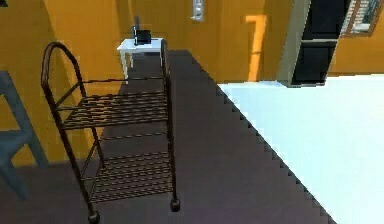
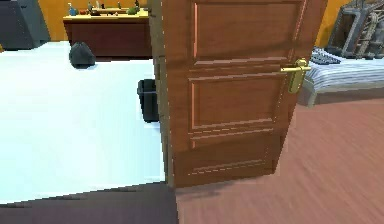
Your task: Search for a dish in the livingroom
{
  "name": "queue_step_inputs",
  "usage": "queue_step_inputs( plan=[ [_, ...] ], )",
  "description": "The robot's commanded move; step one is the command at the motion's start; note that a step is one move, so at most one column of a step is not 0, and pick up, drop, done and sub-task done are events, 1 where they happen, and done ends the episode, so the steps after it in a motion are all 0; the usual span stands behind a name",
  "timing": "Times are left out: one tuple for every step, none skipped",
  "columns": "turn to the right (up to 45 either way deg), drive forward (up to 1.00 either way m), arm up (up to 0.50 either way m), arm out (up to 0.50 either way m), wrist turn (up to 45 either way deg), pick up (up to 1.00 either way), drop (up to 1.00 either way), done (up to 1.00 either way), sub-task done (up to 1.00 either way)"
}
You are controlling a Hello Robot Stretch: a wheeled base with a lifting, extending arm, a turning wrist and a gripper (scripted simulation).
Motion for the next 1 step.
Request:
queue_step_inputs(
  plan=[
    [0.0,0.15,0.00,0.00,0.0,0.00,0.00,0.00,0.00]
  ],
)
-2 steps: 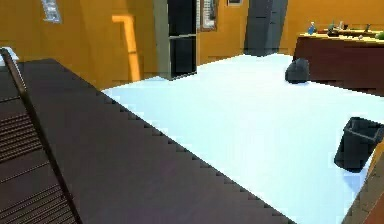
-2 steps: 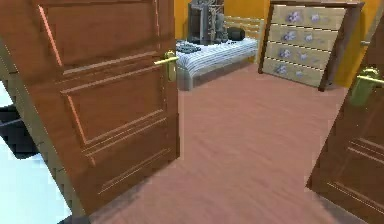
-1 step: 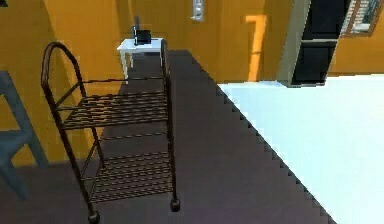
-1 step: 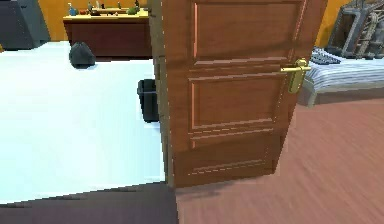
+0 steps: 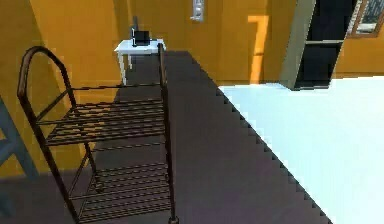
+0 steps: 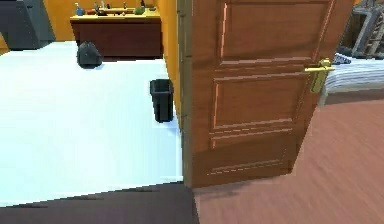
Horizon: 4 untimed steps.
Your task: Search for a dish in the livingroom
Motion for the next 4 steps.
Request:
queue_step_inputs(
  plan=[
    [-45.0,0.00,0.00,0.00,0.0,0.00,0.00,0.00,0.00],
    [-6.0,0.00,0.00,0.00,0.0,0.00,0.00,0.00,0.00],
    [0.0,0.45,0.00,0.00,0.0,0.00,0.00,0.00,0.00],
    [-45.0,0.00,0.00,0.00,0.0,0.00,0.00,0.00,0.00]
  ],
)
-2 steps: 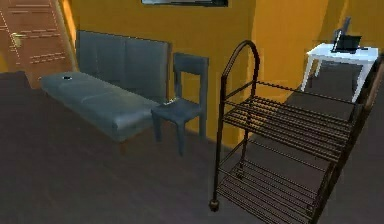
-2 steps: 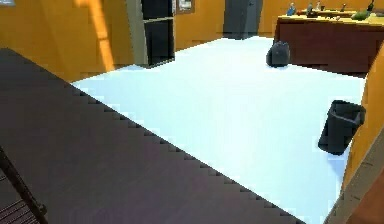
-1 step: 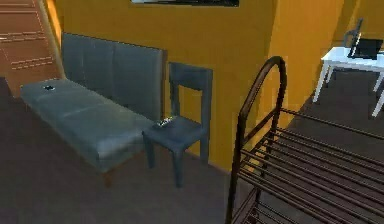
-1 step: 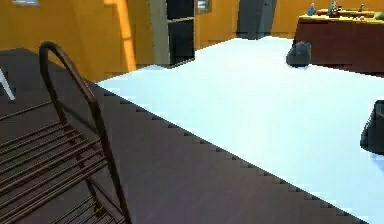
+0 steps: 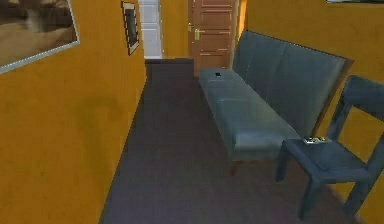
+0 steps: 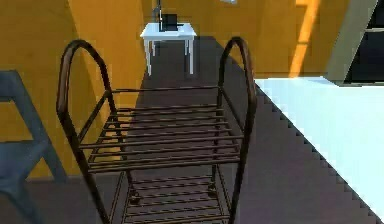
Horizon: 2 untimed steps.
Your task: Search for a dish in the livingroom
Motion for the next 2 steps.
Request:
queue_step_inputs(
  plan=[
    [0.0,1.00,0.00,0.00,0.0,0.00,0.00,0.00,0.00],
    [0.0,1.00,0.00,0.00,0.0,0.00,0.00,0.00,0.00]
  ],
)
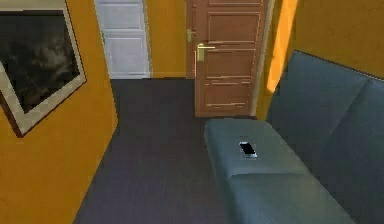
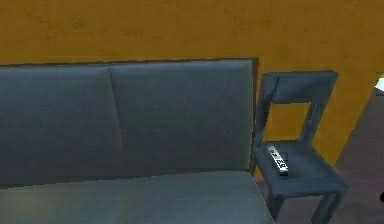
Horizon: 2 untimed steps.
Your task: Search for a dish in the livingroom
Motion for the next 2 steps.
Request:
queue_step_inputs(
  plan=[
    [-3.0,0.00,0.00,0.00,0.0,0.00,0.00,0.00,0.00],
    [-45.0,0.00,0.00,0.00,0.0,0.00,0.00,0.00,0.00]
  ],
)
